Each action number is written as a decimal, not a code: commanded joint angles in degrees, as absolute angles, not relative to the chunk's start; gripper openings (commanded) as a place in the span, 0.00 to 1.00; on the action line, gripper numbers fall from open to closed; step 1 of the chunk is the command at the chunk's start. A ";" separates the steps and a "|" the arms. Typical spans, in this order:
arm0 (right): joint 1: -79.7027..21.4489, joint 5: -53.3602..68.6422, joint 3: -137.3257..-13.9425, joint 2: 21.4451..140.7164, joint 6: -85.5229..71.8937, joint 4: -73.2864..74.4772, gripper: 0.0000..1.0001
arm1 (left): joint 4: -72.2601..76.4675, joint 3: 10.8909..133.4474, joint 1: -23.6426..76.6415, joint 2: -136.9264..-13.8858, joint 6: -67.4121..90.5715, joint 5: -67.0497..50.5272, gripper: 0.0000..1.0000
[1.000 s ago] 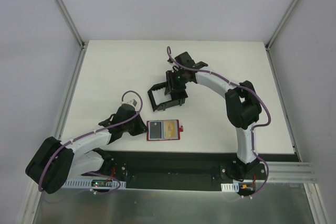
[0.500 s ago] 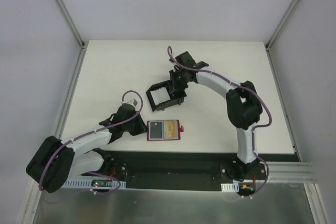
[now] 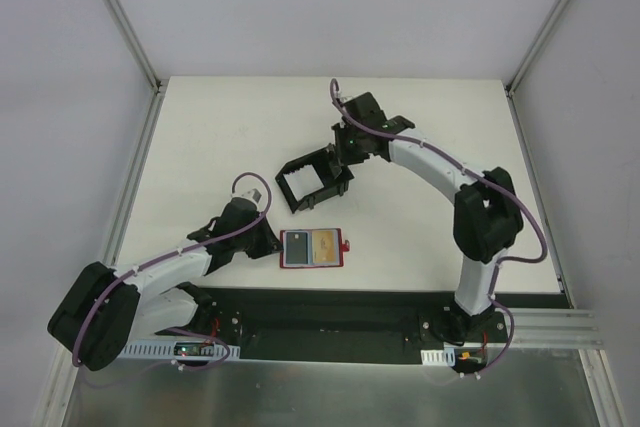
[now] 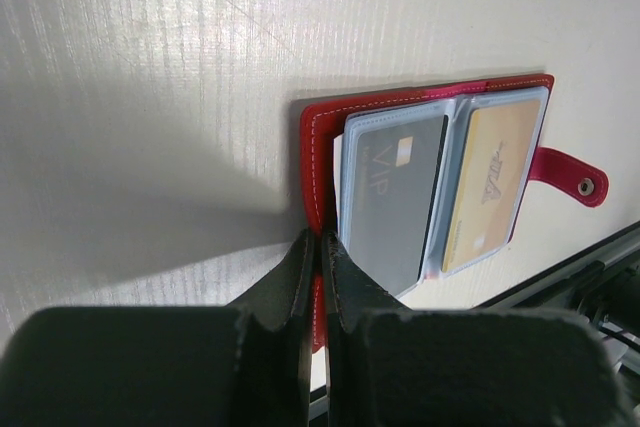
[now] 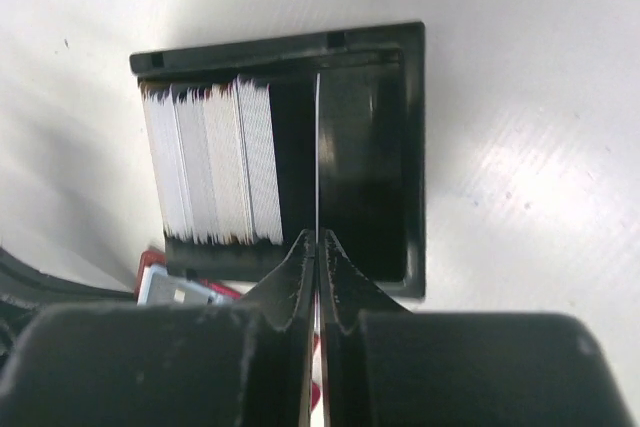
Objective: Put the credit cards into the card holder
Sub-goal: Pick up the credit card from the storage box, then turn over the card slot in the card holder.
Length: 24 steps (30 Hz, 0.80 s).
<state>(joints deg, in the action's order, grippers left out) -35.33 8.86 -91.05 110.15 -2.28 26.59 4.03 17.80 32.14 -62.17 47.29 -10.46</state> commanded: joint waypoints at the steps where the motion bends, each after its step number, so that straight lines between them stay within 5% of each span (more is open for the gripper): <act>1: -35.33 4.40 -85.88 98.63 -2.54 23.47 0.00 | 3.60 16.44 31.64 -61.00 46.76 -11.60 0.00; 13: -41.73 1.24 -50.83 73.31 -23.71 7.39 0.00 | 3.60 16.35 31.73 -60.38 46.58 -12.92 0.00; 24: -51.41 -5.10 -40.78 73.73 -34.27 0.53 0.00 | 3.52 15.73 31.73 -60.20 47.02 -13.36 0.00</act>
<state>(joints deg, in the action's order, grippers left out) -49.43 -1.39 -40.97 72.95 -28.69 6.70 4.01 16.88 32.14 -60.95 47.29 -12.08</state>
